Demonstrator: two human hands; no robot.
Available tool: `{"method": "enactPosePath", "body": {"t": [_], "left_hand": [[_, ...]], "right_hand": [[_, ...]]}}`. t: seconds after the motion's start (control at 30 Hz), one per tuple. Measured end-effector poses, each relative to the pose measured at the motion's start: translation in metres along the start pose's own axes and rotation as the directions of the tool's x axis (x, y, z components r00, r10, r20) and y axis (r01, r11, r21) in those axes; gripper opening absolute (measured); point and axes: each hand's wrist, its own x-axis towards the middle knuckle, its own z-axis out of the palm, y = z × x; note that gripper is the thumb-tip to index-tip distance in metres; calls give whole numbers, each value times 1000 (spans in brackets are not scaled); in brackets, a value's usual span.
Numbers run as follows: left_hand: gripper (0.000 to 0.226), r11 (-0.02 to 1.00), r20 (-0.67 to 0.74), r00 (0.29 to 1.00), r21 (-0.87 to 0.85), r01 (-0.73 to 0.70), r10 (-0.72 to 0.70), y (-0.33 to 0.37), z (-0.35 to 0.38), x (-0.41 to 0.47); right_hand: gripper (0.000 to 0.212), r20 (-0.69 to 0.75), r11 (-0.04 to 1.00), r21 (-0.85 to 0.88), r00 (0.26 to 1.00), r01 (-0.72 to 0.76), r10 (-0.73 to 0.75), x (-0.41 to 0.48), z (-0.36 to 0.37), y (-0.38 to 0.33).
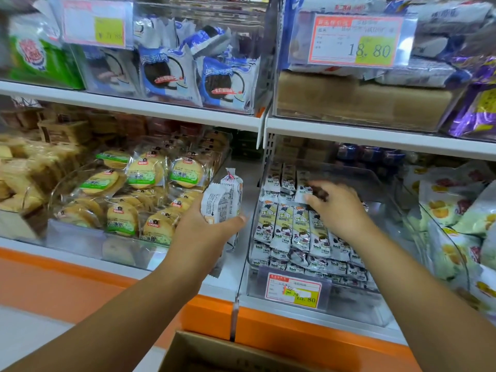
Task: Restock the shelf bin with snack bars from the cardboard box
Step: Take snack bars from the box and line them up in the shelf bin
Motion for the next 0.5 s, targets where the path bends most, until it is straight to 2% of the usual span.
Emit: {"method": "enactPosePath", "body": {"t": [0.2, 0.27, 0.33, 0.4, 0.5], "left_hand": [[23, 1000, 37, 999, 28, 15, -16, 2, 3, -3], [19, 999, 52, 999, 41, 10, -12, 2, 4, -4], [16, 999, 56, 998, 36, 5, -7, 2, 4, -5], [15, 1000, 70, 997, 17, -11, 9, 3, 4, -7], [19, 996, 78, 994, 15, -83, 82, 8, 4, -10]], "right_hand": [[50, 127, 995, -91, 992, 35, -23, 2, -3, -3], [53, 174, 999, -29, 985, 20, -14, -1, -5, -5], [57, 192, 997, 58, 980, -56, 44, -4, -11, -7], [55, 136, 994, 90, 990, -60, 47, -8, -18, -9], [44, -20, 979, 188, 997, 81, -78, -24, -27, -19]]}}
